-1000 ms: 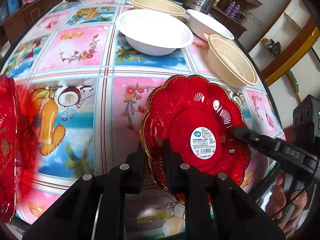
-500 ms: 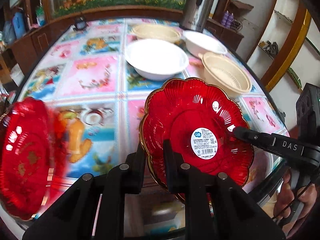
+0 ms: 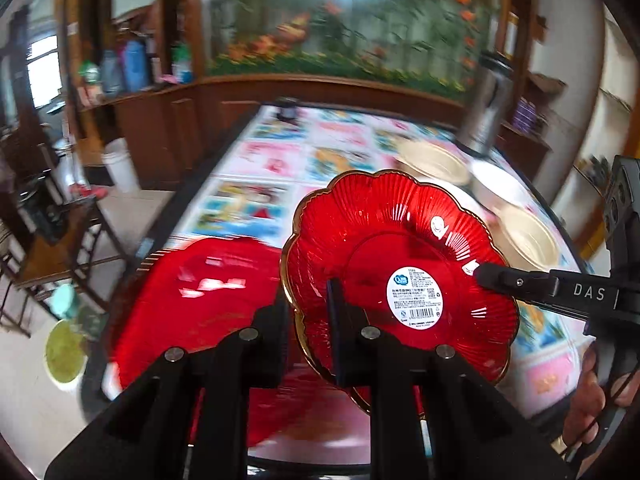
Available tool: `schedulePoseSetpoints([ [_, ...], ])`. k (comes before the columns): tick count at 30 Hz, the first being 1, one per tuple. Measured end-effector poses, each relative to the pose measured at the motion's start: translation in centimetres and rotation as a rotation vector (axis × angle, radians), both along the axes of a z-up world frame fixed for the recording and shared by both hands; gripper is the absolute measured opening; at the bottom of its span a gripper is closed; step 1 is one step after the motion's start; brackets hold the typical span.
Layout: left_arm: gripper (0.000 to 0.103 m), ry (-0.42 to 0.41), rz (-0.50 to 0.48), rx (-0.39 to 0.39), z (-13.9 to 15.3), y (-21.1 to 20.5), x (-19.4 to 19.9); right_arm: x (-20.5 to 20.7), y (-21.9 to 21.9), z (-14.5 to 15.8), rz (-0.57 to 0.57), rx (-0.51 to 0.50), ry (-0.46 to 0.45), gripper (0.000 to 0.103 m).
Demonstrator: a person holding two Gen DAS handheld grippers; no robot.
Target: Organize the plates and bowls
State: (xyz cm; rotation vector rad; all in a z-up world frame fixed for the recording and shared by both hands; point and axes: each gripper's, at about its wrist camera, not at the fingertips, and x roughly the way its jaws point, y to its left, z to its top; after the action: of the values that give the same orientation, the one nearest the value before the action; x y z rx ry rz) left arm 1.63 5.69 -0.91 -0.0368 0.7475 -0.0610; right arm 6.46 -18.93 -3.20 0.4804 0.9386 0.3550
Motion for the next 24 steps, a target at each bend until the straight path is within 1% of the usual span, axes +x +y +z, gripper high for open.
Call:
schedulePoseSetpoints([
  [3,0.015,-0.017,0.074,0.001,0.1,3.1,0.0,1.2,3.7,0.7,0.060,-0.014,-0.013,0.007],
  [7,0.015,-0.024,0.148,-0.001,-0.4,6.5,-0.1,2.2,8.3,0.9,0.128,-0.034,-0.016,0.007],
  [11,0.015,-0.022,0.191,0.003,-1.1,8.5,0.0,2.6,12.1,0.7,0.178,-0.058,-0.012,0.008],
  [14,0.015,-0.011,0.212,0.005,-1.8,9.5,0.1,2.6,13.8,0.3,0.193,-0.088,-0.011,0.008],
  [19,0.014,0.000,0.226,0.010,-2.8,10.7,-0.1,2.8,16.0,-0.8,0.213,-0.119,0.015,0.009],
  [24,0.015,-0.005,0.228,0.025,-3.0,10.8,-0.2,3.0,16.9,-1.3,0.216,-0.129,0.028,0.009],
])
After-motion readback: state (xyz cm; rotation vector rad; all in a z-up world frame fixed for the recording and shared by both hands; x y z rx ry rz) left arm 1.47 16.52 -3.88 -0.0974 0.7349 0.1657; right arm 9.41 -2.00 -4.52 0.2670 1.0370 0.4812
